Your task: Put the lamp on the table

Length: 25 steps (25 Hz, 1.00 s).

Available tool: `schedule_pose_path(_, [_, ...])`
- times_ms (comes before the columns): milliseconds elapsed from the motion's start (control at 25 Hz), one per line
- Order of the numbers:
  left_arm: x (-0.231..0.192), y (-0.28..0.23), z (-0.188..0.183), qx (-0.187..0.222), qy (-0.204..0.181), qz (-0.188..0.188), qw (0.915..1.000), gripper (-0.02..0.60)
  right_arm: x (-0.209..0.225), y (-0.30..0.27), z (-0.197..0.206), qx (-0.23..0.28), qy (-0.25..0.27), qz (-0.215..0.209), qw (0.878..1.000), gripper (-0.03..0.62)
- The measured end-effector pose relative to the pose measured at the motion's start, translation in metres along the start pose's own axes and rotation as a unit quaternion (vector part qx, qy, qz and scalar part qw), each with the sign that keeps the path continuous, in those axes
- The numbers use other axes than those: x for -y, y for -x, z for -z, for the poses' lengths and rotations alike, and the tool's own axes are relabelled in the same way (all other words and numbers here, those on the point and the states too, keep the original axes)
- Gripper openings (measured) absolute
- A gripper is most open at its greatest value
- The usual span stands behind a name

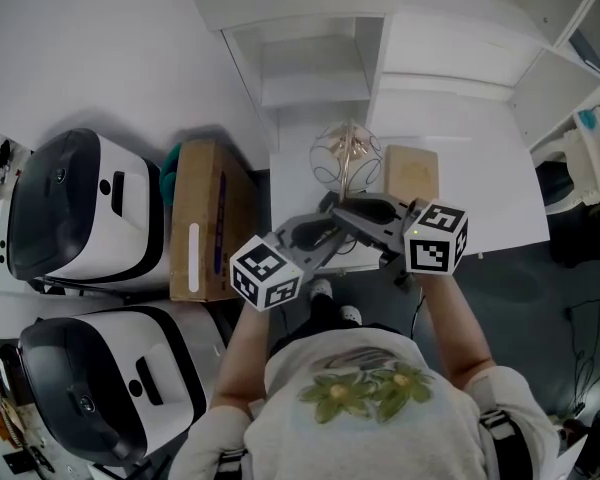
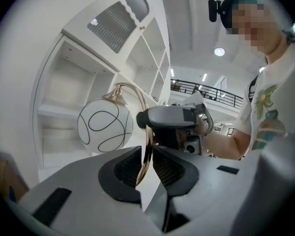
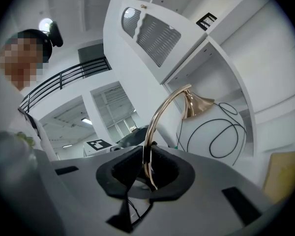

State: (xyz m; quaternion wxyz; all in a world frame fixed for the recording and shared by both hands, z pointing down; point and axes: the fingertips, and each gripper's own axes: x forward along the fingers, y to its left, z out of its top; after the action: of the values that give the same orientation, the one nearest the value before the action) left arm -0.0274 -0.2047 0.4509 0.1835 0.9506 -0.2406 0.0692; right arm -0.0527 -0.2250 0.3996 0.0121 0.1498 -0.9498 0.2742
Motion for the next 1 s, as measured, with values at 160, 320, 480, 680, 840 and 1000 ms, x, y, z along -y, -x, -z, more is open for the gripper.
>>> schedule_pose_path(160, [-0.001, 0.009, -0.005, 0.003, -0.016, -0.022, 0.9996, 0.067, -0.001, 0.012, 0.006, 0.014, 0.003, 0.013, 1.000, 0.043])
schedule_pose_path(320, [-0.001, 0.015, -0.011, 0.022, -0.023, -0.049, 0.9983, 0.067, 0.003, 0.024, 0.006, 0.033, 0.026, 0.047, 0.998, 0.043])
schedule_pose_path(480, [-0.006, 0.029, -0.012, 0.042, -0.014, -0.103, 0.9937, 0.067, 0.000, 0.034, 0.015, 0.036, 0.051, 0.061, 0.996, 0.043])
schedule_pose_path(680, [-0.031, 0.050, 0.001, 0.045, 0.053, -0.199, 0.9775, 0.046, 0.003, 0.039, 0.040, 0.029, 0.038, 0.074, 0.996, 0.040])
schedule_pose_path(840, [-0.028, 0.055, 0.007, 0.051, 0.085, -0.197, 0.9754, 0.040, 0.004, 0.044, 0.046, 0.044, 0.033, 0.098, 0.994, 0.032])
schedule_pose_path(1000, [-0.022, 0.053, 0.016, 0.036, 0.083, -0.193, 0.9770, 0.040, 0.008, 0.048, 0.049, 0.037, 0.046, 0.122, 0.991, 0.031])
